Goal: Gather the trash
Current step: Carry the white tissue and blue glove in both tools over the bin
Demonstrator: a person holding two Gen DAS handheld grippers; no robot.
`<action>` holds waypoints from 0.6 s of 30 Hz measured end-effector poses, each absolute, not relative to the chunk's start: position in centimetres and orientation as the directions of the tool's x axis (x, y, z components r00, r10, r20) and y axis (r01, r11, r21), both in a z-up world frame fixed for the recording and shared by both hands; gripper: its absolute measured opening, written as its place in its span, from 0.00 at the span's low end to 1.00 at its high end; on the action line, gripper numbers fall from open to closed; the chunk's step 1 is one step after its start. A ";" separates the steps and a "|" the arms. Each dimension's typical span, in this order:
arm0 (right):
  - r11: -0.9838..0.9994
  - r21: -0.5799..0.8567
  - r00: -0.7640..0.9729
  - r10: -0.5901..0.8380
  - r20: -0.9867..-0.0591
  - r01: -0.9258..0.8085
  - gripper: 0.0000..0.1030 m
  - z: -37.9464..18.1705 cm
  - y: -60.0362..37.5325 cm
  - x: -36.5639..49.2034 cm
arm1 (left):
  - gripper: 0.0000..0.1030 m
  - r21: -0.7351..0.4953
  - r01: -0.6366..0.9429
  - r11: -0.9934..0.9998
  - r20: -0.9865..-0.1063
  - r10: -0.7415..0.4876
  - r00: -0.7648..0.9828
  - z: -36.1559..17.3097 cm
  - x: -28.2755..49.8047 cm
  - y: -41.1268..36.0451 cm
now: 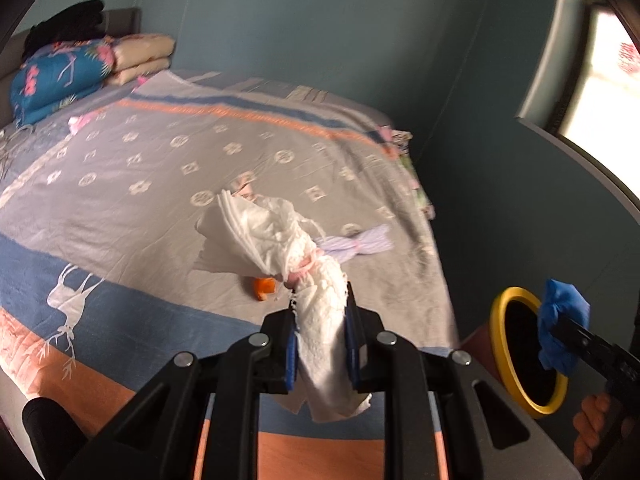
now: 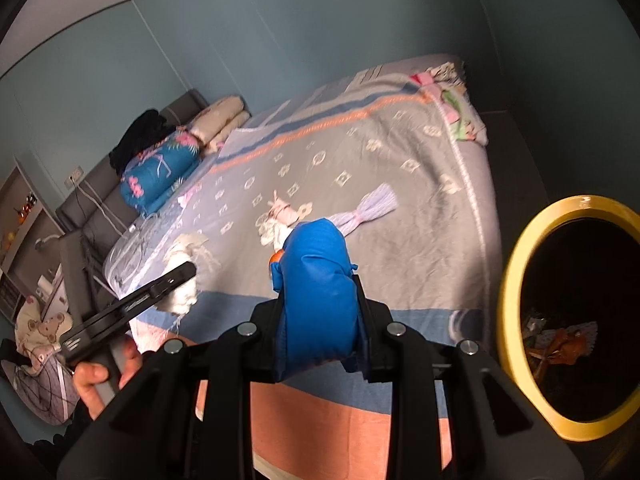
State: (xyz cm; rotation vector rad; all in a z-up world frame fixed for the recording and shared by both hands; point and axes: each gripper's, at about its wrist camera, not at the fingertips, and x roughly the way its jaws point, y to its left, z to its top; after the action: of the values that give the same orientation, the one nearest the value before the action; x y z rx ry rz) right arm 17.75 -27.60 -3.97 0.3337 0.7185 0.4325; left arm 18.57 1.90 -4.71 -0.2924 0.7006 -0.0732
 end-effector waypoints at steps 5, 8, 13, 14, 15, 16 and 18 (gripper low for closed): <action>0.860 0.448 0.704 0.474 -0.528 -0.243 0.25 -3.0 -30.3 16.7 | 0.17 -0.289 0.040 0.956 -0.595 -0.213 0.775 -2.6 17.6 -1.1; 0.866 0.445 0.723 0.457 -0.518 -0.228 0.25 -2.6 -31.8 16.1 | 0.17 -0.288 0.081 0.954 -0.583 -0.242 0.776 -1.9 17.3 -2.9; 0.869 0.452 0.743 0.436 -0.508 -0.201 0.25 -2.2 -34.1 15.5 | 0.17 -0.275 0.147 0.950 -0.565 -0.283 0.775 -0.9 17.4 -6.0; 0.870 0.454 0.748 0.429 -0.506 -0.192 0.25 -2.1 -34.9 15.3 | 0.17 -0.272 0.156 0.950 -0.564 -0.288 0.774 -0.8 17.4 -6.6; 0.871 0.454 0.751 0.425 -0.505 -0.188 0.25 -2.0 -35.2 15.2 | 0.17 -0.268 0.168 0.949 -0.563 -0.296 0.772 -0.7 17.4 -7.2; 0.874 0.452 0.757 0.416 -0.504 -0.180 0.25 -1.9 -35.7 15.0 | 0.17 -0.262 0.181 0.948 -0.561 -0.302 0.771 -0.5 17.5 -7.9; 0.877 0.450 0.763 0.406 -0.503 -0.169 0.25 -1.8 -36.5 14.9 | 0.17 -0.247 0.203 0.948 -0.558 -0.310 0.770 -0.4 17.6 -9.2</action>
State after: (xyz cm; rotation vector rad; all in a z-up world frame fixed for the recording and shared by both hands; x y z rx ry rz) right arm 14.91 -36.46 -1.76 0.3966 0.6304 0.3215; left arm 17.60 -9.21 -0.38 -0.1768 0.6342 -0.2798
